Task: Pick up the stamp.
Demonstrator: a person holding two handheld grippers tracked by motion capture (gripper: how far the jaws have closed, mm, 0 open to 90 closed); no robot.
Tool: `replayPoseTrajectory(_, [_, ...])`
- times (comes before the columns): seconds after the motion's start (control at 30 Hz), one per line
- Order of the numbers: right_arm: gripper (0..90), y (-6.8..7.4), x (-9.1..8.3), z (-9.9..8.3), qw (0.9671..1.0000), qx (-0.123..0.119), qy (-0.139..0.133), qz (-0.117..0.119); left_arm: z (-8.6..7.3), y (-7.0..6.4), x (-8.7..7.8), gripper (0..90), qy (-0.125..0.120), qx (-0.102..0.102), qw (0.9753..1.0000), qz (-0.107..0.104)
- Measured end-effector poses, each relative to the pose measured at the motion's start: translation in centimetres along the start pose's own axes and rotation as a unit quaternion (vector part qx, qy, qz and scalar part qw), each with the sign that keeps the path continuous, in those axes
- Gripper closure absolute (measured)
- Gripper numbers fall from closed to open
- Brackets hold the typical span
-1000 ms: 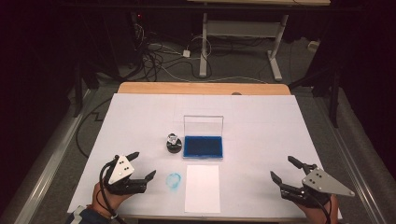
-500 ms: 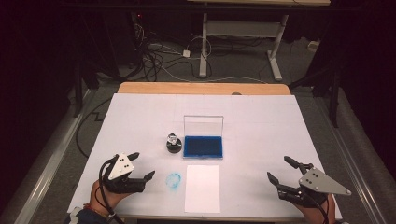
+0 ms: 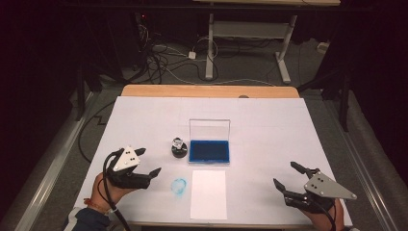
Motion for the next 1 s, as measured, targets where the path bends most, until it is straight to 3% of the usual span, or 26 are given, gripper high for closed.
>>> replayPoseTrajectory(0.13, [24.6,0.0,0.0,0.0,1.0000,-0.004,0.001,-0.001,0.8,0.4,0.2,16.7,0.004,0.003,0.9999,-0.009])
replayPoseTrajectory(0.17, [24.6,0.1,0.0,0.0,1.0000,-0.005,0.004,0.000,1.3,0.6,0.5,16.7,0.011,0.008,0.9997,-0.019])
replayPoseTrajectory(0.33, [24.6,0.1,0.2,-0.2,0.9999,-0.006,0.014,0.007,2.5,1.1,1.2,16.7,0.032,0.023,0.9987,-0.033])
replayPoseTrajectory(0.57, [24.5,0.0,0.3,-0.3,0.9998,-0.007,0.018,0.008,3.3,1.8,2.0,16.7,0.046,0.033,0.9973,-0.048])
replayPoseTrajectory(0.77, [23.8,0.1,0.3,-0.3,0.9998,-0.008,0.016,0.012,3.6,2.1,2.1,16.7,0.043,0.033,0.9975,-0.045])
replayPoseTrajectory(1.0, [22.9,0.1,0.4,-0.3,0.9997,-0.011,0.014,0.014,4.0,2.6,2.7,16.7,0.059,0.035,0.9966,-0.046])
Point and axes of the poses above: each handheld gripper's, and its own axes: x roughly forward along the jaws, z roughly out of its top, y roughly to its left, the point moved 2 cm from there along x, roughly forward along the jaws, and after that the axes turned 9 degrees about x, right-handed, at the moved point
